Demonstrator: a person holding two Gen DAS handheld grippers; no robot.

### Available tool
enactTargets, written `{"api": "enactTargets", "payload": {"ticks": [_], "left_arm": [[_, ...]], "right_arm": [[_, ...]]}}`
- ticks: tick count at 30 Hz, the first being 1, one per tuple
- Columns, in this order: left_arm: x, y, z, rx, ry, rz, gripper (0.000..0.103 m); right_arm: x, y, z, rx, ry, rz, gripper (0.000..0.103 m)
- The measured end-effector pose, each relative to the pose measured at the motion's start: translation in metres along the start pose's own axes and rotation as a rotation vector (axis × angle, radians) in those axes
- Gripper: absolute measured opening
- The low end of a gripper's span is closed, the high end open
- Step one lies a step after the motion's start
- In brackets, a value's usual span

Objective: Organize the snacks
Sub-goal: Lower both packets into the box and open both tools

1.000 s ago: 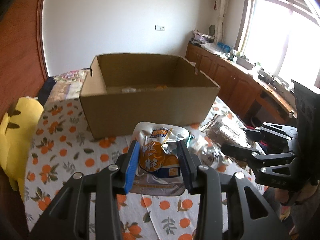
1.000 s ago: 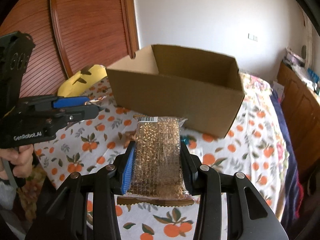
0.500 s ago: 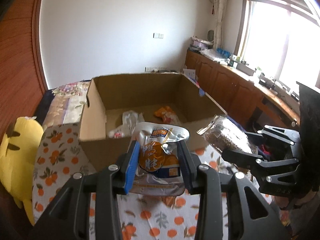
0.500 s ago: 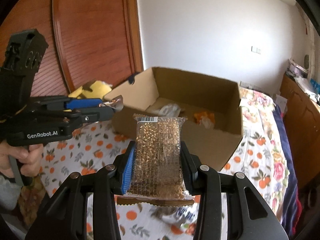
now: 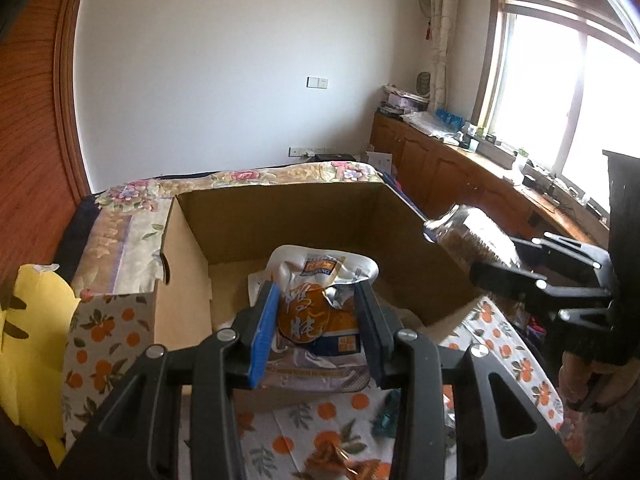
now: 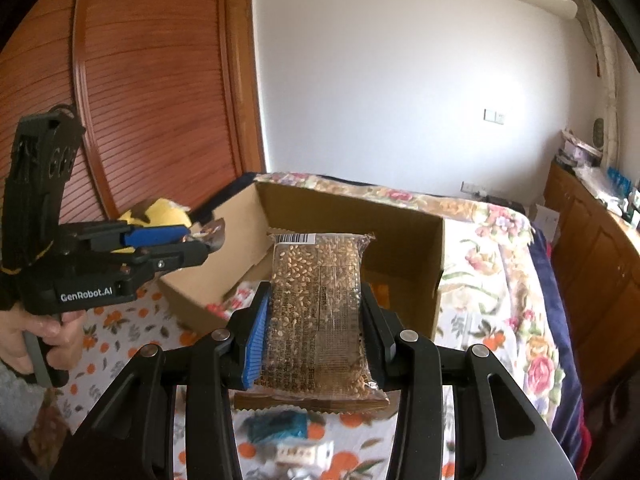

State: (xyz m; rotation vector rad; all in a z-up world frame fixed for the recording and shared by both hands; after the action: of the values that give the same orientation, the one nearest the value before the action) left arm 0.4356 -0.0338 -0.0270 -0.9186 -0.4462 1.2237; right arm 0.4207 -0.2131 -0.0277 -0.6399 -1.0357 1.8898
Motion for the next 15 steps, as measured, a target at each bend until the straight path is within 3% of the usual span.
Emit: {"api": "enactTargets", "payload": {"ticks": [8, 15], "left_arm": [[0.016, -0.008, -0.039, 0.039, 0.001, 0.011, 0.038], [0.02, 0.014, -0.064, 0.107, -0.002, 0.049, 0.038]], "right_arm": [[-0.017, -0.017, -0.044, 0.02, -0.028, -0.007, 0.041], [-0.022, 0.0, -0.083, 0.065, -0.023, -0.028, 0.041]]}}
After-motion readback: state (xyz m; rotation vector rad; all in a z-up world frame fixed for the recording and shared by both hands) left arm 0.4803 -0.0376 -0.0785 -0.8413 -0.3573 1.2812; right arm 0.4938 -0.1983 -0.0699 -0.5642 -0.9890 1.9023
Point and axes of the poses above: each gripper's, at about its wrist camera, not at the fingertips, and z roughly against the way its jaws point, x to its left, y to its underside, the point moved 5 cm from there along -z, roughly the way its jaws point, and after that the axes turned 2 degrees about z, right-handed, at the moved point
